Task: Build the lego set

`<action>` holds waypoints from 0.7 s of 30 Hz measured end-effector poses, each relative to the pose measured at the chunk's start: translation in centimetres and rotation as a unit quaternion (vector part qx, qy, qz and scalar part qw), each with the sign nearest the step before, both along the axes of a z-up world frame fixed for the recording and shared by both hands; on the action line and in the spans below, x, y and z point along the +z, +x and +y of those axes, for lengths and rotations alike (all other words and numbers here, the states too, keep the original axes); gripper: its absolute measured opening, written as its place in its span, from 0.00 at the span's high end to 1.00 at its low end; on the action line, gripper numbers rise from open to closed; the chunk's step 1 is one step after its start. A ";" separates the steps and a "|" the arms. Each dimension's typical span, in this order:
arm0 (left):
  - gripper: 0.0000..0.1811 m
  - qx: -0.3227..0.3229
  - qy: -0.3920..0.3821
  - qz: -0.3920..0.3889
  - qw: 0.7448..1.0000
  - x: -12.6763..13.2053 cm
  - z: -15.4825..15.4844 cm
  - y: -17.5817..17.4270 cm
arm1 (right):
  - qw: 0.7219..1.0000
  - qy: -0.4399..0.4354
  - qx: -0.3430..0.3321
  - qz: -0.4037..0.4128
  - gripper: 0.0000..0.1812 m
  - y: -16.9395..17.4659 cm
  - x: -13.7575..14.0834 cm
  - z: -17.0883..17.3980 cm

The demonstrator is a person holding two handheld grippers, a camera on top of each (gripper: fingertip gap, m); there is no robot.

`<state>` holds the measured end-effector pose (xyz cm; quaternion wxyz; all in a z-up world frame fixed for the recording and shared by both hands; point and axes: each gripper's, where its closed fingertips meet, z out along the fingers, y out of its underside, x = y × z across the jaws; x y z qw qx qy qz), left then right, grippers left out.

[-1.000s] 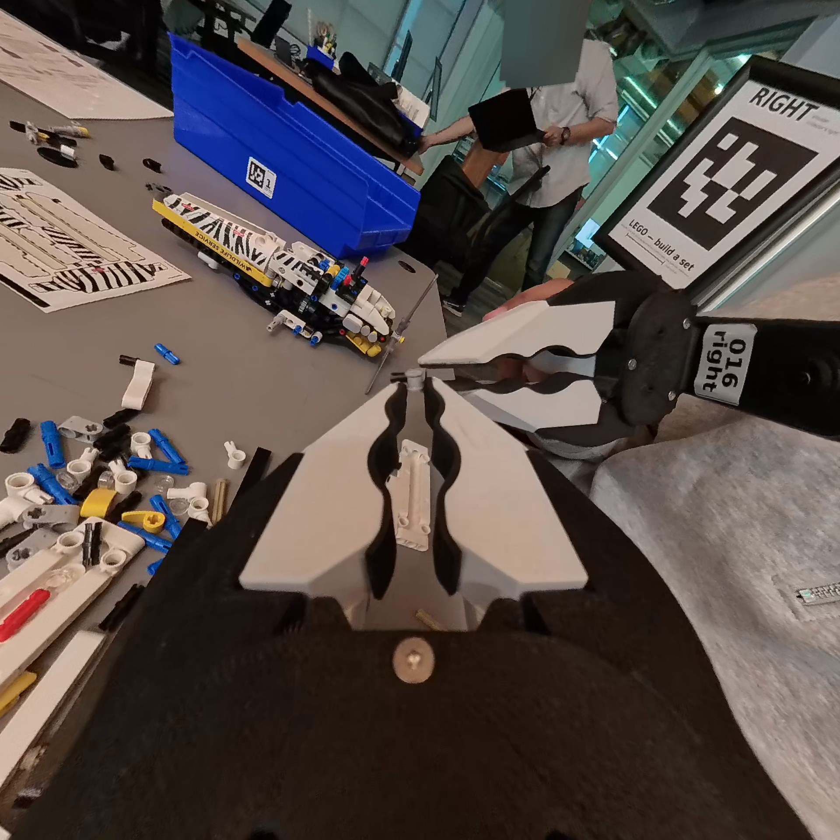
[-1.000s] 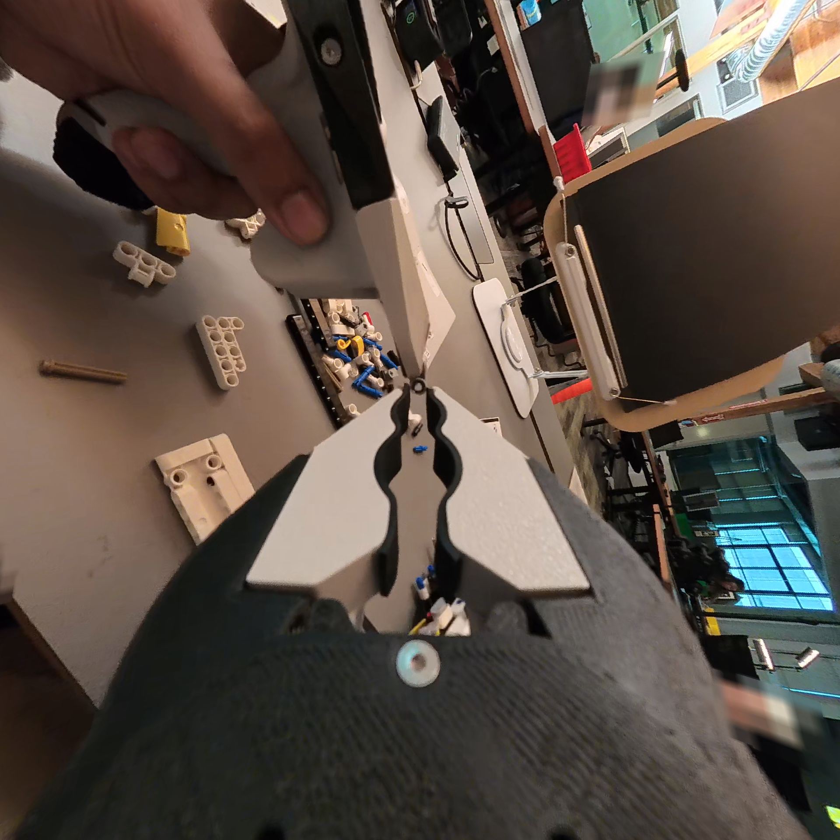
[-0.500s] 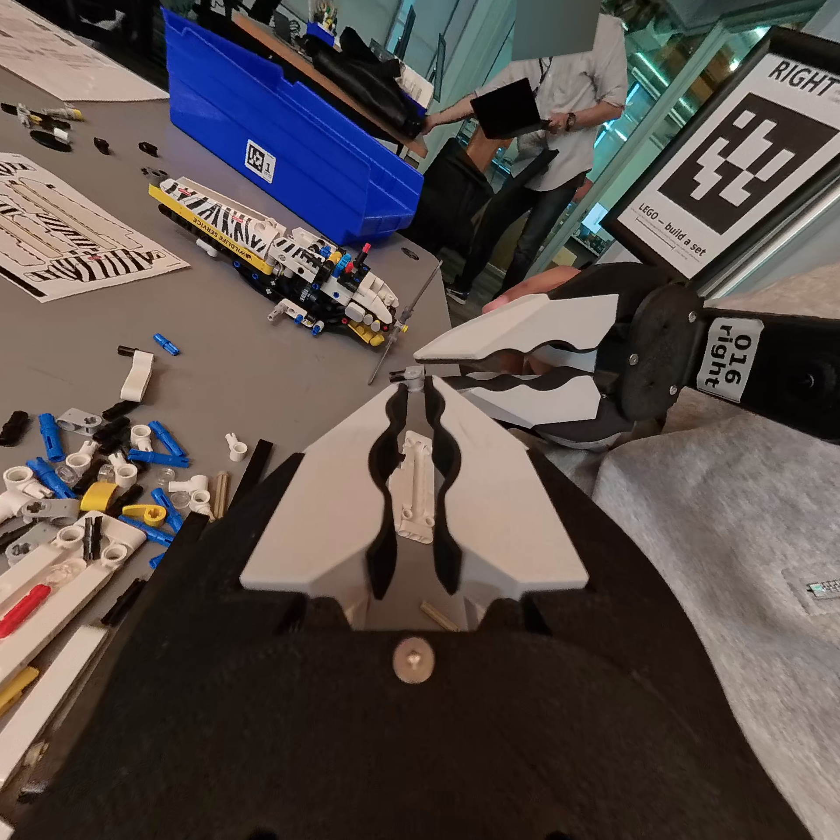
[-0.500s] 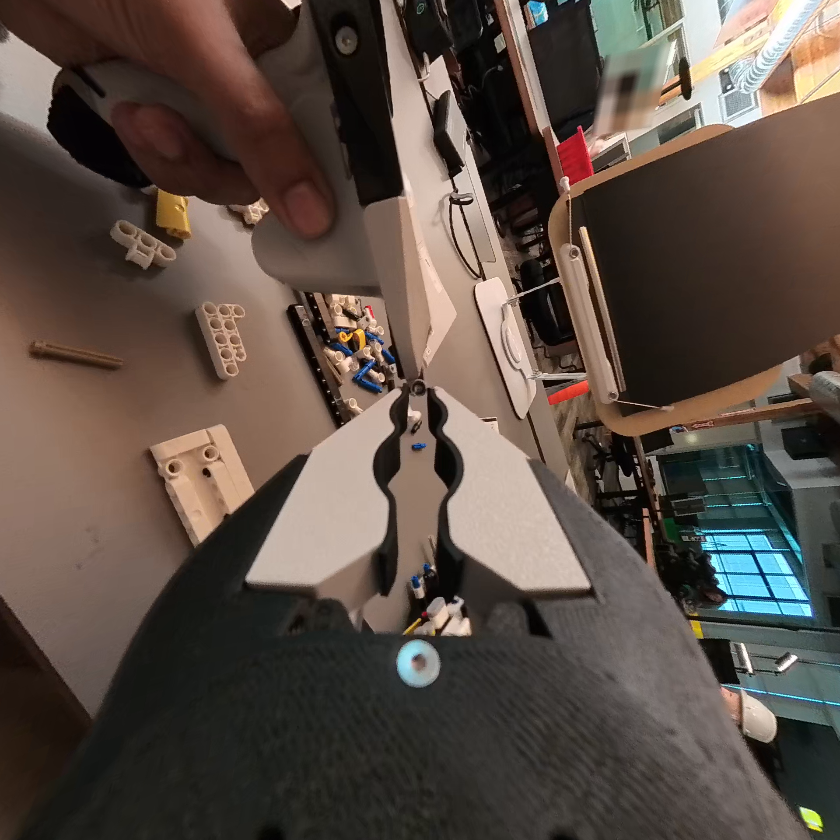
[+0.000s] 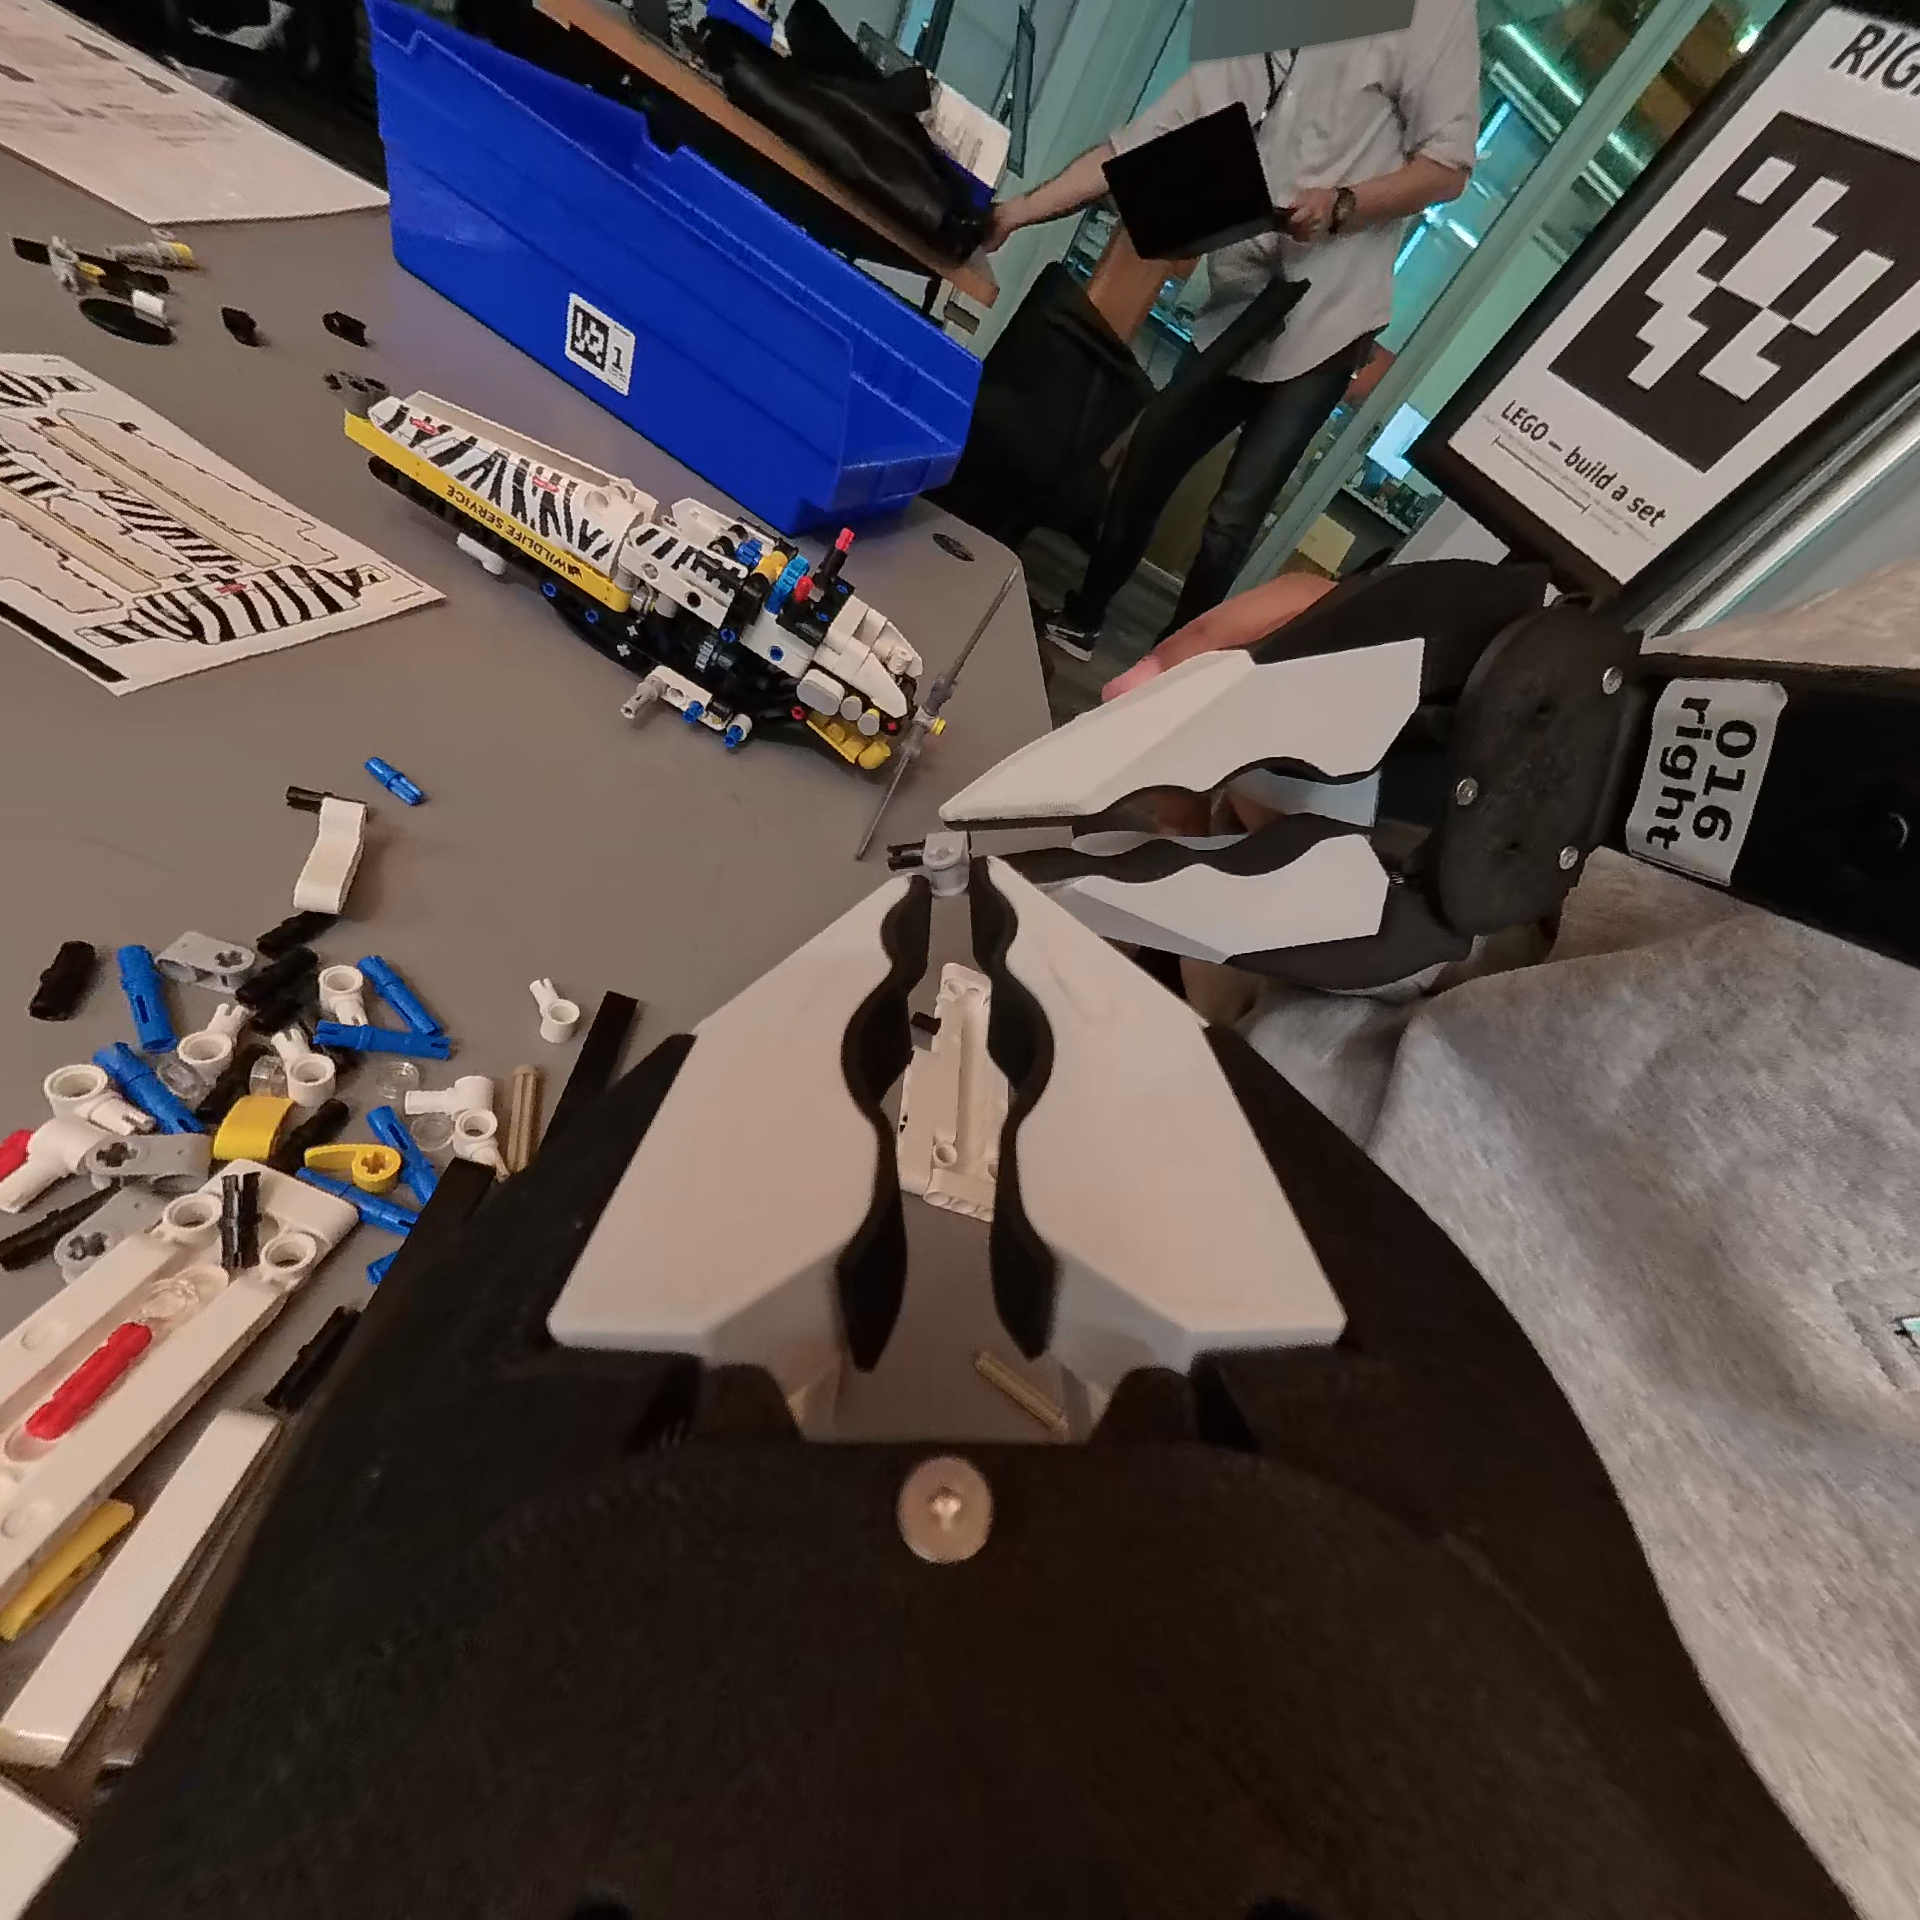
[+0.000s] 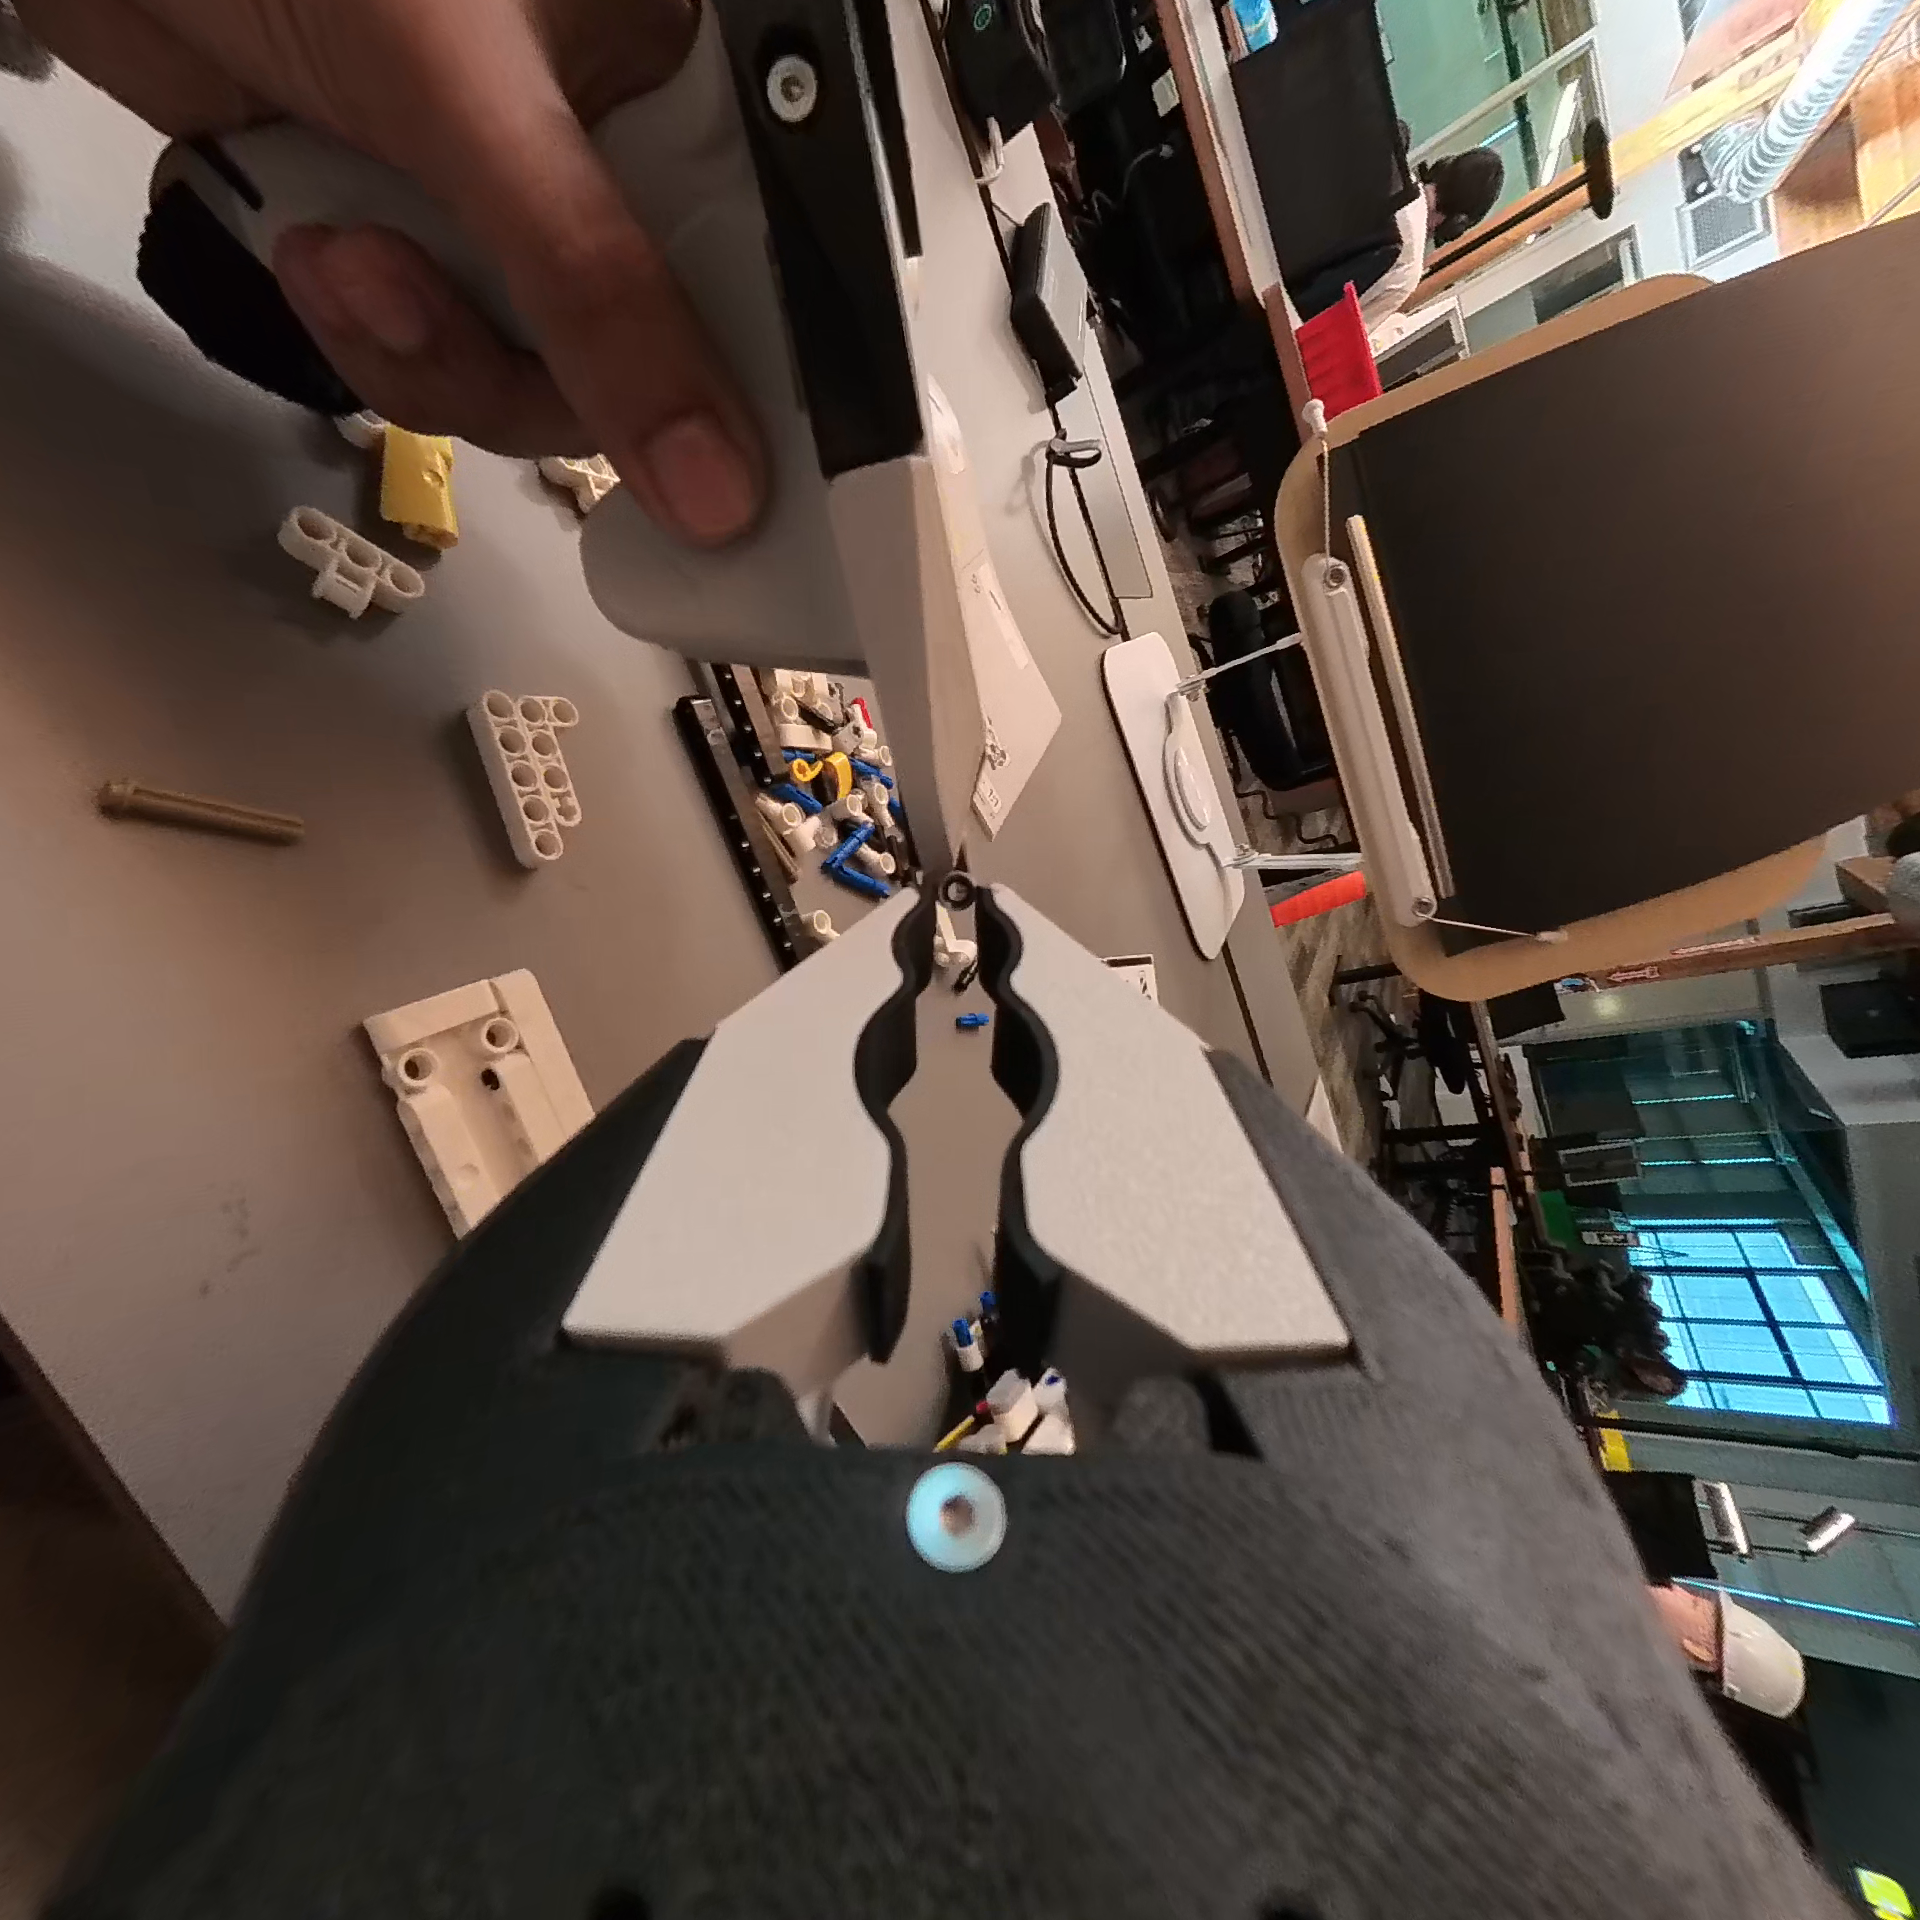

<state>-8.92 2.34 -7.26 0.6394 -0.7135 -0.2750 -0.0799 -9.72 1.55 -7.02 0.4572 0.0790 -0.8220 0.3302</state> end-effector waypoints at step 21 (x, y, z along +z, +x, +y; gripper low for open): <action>0.83 0.238 0.070 0.066 0.966 2.2 -11.3 -5.1 | 0.875 0.034 0.085 -0.475 0.97 5.6 -4.9 1.0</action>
